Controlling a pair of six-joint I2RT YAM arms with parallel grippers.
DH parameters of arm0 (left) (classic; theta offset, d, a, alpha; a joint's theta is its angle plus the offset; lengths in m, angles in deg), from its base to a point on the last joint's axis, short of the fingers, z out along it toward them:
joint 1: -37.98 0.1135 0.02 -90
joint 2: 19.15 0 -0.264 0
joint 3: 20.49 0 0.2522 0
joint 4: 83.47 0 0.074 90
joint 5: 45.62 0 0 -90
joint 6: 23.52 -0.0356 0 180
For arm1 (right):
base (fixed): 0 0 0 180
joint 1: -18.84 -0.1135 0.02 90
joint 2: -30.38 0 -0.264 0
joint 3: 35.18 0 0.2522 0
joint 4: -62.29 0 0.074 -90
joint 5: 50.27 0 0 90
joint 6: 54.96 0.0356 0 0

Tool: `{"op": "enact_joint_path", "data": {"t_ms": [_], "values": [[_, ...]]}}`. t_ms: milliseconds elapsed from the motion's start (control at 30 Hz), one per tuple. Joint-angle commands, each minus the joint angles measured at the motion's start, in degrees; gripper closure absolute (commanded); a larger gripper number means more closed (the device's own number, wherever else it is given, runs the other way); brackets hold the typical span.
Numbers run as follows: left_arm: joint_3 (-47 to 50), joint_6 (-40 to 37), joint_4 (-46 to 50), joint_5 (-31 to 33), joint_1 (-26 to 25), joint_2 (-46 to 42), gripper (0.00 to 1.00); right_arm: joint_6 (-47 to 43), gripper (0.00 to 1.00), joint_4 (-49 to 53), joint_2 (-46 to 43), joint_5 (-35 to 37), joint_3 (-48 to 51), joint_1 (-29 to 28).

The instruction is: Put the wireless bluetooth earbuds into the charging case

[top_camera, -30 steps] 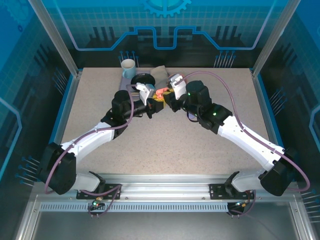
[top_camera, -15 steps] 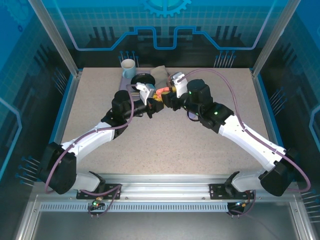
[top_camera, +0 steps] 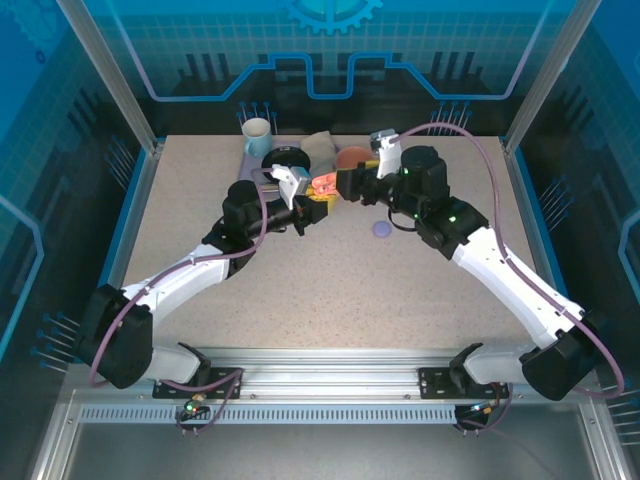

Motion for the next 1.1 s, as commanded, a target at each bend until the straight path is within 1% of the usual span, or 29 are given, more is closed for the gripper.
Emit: {"op": "enact_joint_path", "data": {"t_ms": [0,67,167,300,400,533,667,833,967,1067], "values": [[-0.95,-0.26,-1.36,-2.73,-0.39,0.19,1.00,3.82,0.35,4.49,1.57,-0.57,-6.94,1.97],[-0.69,-0.69,-1.14,-3.71,-0.47,0.23,1.00,3.68,0.35,10.45,4.82,-0.75,-11.83,2.92],[-0.83,-2.26,0.58,-4.95,-0.65,0.43,1.00,3.34,0.35,20.87,11.57,-2.60,-21.12,4.19],[-1.28,-4.07,3.11,-6.97,-0.88,0.67,1.00,2.62,0.38,32.06,20.98,-5.04,-31.70,5.26],[-1.57,-4.90,4.05,-7.81,-1.09,0.67,1.00,1.82,0.40,37.87,26.59,-6.97,-37.48,5.53],[-1.63,-5.45,4.56,-8.00,-1.10,0.54,1.00,0.81,0.44,42.24,30.99,-9.55,-41.28,5.37],[-1.80,-5.64,4.79,-6.64,-1.09,0.91,1.00,-0.81,0.49,45.01,31.18,-10.11,-40.46,3.88],[-2.69,-4.97,5.14,-4.61,-1.07,2.10,1.00,-1.89,0.53,44.10,25.03,-8.10,-33.04,1.23],[-3.46,-4.09,5.14,-4.13,-0.98,3.33,1.00,-0.77,0.54,41.72,17.80,-4.79,-25.06,-0.73],[-3.87,-3.07,4.94,-4.26,-0.98,4.21,1.00,1.85,0.50,39.81,13.52,-0.57,-19.76,-0.59]]}}
